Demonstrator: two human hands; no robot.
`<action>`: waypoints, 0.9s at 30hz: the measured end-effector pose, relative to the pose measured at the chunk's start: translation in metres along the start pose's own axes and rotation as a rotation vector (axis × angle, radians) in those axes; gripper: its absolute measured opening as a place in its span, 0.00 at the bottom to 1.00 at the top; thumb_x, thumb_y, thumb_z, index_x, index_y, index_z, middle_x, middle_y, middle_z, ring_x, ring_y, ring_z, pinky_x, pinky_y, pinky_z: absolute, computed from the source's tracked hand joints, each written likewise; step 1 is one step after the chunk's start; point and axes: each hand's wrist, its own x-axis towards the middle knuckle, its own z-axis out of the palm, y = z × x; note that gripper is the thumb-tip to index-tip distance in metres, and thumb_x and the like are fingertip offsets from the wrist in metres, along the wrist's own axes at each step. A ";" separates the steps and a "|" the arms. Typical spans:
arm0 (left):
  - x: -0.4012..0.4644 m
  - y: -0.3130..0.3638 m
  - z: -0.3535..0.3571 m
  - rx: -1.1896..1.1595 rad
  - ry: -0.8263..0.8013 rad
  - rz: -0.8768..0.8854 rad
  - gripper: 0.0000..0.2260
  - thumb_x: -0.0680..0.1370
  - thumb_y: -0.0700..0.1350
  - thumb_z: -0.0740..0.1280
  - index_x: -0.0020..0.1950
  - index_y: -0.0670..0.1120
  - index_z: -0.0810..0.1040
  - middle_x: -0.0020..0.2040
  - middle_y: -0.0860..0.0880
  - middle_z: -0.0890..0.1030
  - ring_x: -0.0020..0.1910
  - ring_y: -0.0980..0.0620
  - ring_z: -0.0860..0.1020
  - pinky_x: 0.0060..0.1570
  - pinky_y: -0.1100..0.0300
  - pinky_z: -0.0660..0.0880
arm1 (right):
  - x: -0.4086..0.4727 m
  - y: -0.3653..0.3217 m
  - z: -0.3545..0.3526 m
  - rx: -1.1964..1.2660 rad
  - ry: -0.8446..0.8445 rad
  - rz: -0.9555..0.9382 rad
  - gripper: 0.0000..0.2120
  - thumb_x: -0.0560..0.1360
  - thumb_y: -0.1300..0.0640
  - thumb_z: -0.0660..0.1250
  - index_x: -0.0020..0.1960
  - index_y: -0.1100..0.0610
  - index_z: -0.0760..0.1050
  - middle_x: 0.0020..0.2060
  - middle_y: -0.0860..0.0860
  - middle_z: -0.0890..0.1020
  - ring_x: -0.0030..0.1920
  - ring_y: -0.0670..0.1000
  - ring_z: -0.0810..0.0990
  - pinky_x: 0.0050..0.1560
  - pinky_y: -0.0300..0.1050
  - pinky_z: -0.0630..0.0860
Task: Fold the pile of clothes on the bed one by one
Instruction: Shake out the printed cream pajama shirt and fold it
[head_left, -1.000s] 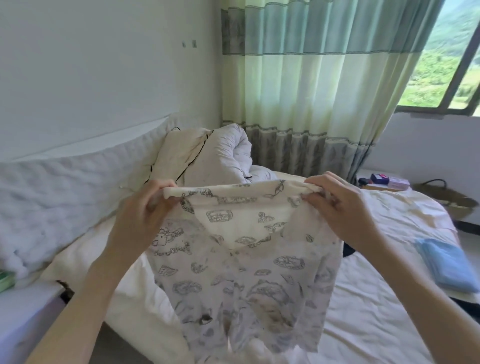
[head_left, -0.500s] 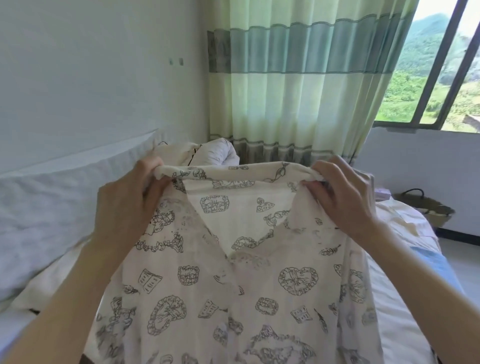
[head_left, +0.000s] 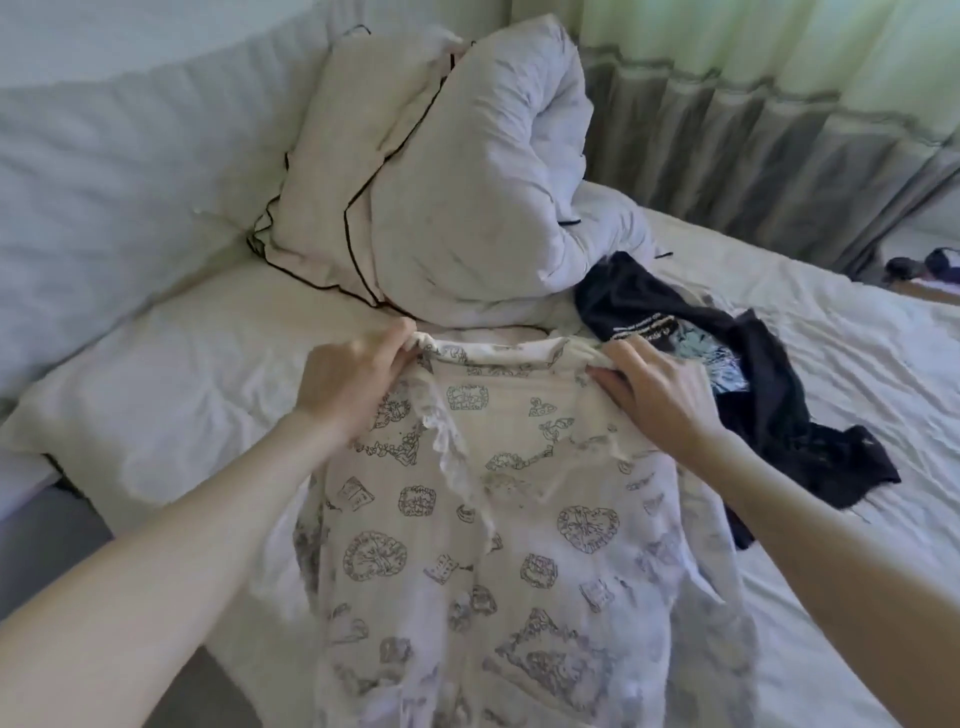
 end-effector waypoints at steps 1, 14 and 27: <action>0.003 -0.011 0.026 0.016 -0.010 -0.018 0.06 0.79 0.49 0.58 0.48 0.47 0.65 0.27 0.46 0.76 0.18 0.49 0.68 0.20 0.66 0.61 | 0.004 0.007 0.027 -0.002 -0.015 0.003 0.23 0.80 0.47 0.54 0.44 0.63 0.78 0.36 0.55 0.79 0.25 0.56 0.75 0.18 0.39 0.64; 0.008 -0.091 0.260 0.223 -0.205 -0.140 0.15 0.80 0.48 0.59 0.53 0.36 0.76 0.40 0.38 0.79 0.31 0.39 0.79 0.27 0.55 0.67 | -0.013 0.066 0.273 0.034 -0.205 0.088 0.16 0.79 0.53 0.60 0.46 0.67 0.75 0.39 0.61 0.77 0.37 0.61 0.78 0.23 0.46 0.68; -0.073 -0.140 0.303 -0.301 -0.386 -0.839 0.17 0.82 0.40 0.53 0.71 0.39 0.64 0.65 0.38 0.71 0.63 0.42 0.70 0.61 0.57 0.64 | -0.088 -0.018 0.302 0.284 -0.333 0.430 0.21 0.79 0.51 0.54 0.68 0.60 0.70 0.67 0.58 0.73 0.67 0.60 0.71 0.67 0.64 0.64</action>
